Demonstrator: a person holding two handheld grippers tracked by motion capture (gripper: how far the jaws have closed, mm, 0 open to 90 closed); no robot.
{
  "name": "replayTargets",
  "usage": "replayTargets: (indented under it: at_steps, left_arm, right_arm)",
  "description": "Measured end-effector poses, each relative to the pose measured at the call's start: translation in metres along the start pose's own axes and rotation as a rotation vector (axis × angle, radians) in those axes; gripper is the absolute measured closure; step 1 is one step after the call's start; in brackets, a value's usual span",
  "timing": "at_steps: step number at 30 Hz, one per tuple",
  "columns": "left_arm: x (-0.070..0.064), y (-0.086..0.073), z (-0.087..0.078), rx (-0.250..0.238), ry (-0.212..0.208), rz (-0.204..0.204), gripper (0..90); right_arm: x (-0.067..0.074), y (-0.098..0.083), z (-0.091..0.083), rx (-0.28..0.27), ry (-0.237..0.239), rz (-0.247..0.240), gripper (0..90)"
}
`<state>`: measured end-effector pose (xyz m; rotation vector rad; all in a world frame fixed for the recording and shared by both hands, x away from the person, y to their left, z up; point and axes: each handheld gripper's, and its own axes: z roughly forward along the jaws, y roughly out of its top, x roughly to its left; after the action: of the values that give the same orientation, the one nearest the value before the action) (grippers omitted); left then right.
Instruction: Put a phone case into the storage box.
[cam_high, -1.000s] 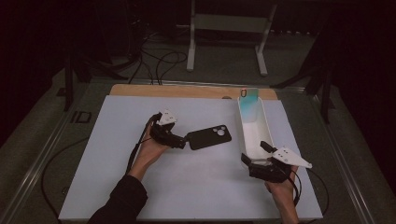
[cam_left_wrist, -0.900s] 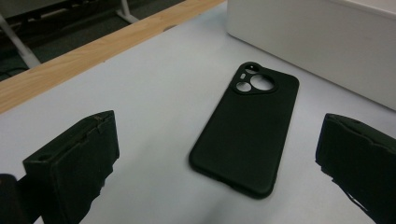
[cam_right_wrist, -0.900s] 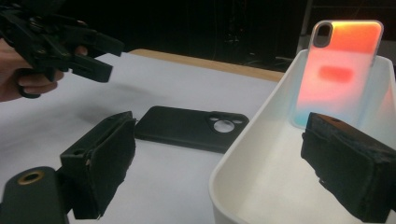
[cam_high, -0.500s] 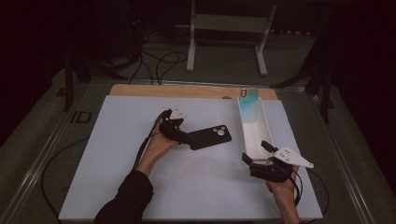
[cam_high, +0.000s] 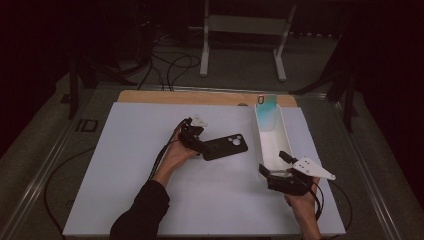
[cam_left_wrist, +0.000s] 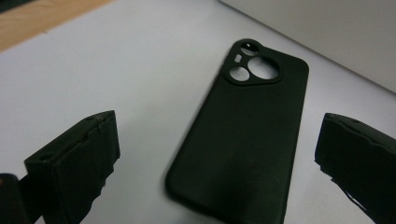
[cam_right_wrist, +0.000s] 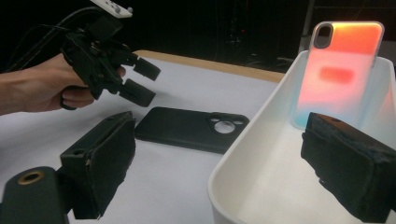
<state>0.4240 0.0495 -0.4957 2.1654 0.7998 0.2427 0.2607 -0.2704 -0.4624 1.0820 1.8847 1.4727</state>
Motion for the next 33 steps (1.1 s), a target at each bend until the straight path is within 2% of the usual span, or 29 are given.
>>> replayTargets:
  at_steps: [5, 16, 18, 28, 31, 33]
  left_arm:
    - [-0.003, 0.001, 0.01, 0.03, -0.009, 0.011, 2.1]
    - [-0.003, -0.003, 0.028, 0.132, -0.025, 0.028, 3.0]
    - [-0.003, -0.003, 0.031, 0.137, -0.031, 0.019, 2.8]
    - [-0.007, -0.004, 0.04, 0.178, -0.041, 0.042, 3.1]
    - [-0.008, -0.004, 0.04, 0.195, -0.035, 0.066, 4.3]
    - [-0.012, -0.004, 0.04, 0.219, -0.016, 0.104, 4.7]
  right_arm:
    - [0.0, 0.0, -0.001, -0.004, 0.005, 0.007, 9.9]
    - [0.0, 0.001, -0.001, -0.008, 0.017, 0.017, 10.0]
    - [0.0, 0.001, -0.001, -0.009, 0.015, 0.016, 10.0]
    - [-0.001, 0.0, -0.002, -0.01, 0.014, 0.022, 10.0]
    - [-0.002, 0.0, -0.002, -0.011, 0.014, 0.022, 9.9]
    - [-0.002, 0.0, -0.002, -0.01, 0.013, 0.022, 10.0]
